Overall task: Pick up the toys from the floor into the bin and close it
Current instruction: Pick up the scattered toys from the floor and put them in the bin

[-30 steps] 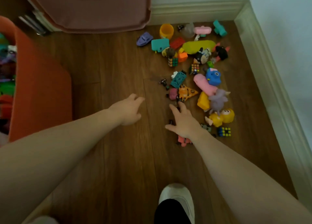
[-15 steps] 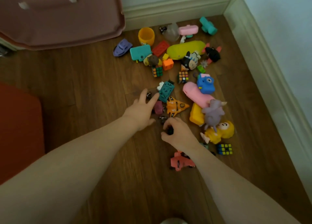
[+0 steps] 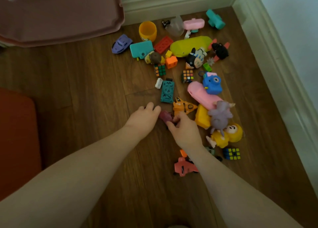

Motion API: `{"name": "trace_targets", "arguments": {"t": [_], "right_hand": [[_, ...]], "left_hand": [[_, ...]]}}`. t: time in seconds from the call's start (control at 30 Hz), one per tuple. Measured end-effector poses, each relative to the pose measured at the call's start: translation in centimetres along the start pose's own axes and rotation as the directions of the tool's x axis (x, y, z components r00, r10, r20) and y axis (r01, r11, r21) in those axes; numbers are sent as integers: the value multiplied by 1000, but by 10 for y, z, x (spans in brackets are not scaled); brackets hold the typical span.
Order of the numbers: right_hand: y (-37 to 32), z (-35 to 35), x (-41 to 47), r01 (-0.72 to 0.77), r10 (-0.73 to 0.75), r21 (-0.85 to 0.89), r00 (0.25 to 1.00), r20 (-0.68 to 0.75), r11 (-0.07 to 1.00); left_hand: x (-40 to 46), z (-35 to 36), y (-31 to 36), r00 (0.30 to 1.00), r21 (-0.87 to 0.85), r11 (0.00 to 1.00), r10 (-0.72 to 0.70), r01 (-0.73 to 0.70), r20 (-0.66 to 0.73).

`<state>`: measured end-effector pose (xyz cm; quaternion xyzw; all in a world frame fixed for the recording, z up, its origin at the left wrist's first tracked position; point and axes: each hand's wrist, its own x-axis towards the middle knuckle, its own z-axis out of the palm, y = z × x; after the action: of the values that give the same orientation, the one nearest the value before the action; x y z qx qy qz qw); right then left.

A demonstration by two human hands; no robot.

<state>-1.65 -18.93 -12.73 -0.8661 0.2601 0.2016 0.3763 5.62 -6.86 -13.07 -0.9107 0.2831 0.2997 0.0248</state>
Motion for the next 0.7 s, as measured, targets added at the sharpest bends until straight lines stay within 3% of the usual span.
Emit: {"name": "trace_targets", "arguments": {"t": [0.07,0.2,0.33,0.47,0.6,0.7], "right_hand": [[-1,4,1,4,-2,-196,1000,10,981],[-5,5,8,42,-20,-390,998,59,920],[-3,3,7,173,-100,-458,979,180,872],[11,-4,3,106,-52,-324,984,170,940],[24,-13,-3,-111,103,66,987,123,992],[22,-15,-12,-52,42,53,984,171,997]], "left_hand": [[-3,2,-4,1000,-44,999,-13,14,17],[-11,-3,-3,999,-243,969,-52,46,-17],[-12,-3,6,991,-121,987,94,-105,-91],[-6,2,11,991,45,990,132,-131,-24],[-6,2,12,1000,106,994,25,-25,3],[-10,1,13,999,76,997,-24,21,40]]}}
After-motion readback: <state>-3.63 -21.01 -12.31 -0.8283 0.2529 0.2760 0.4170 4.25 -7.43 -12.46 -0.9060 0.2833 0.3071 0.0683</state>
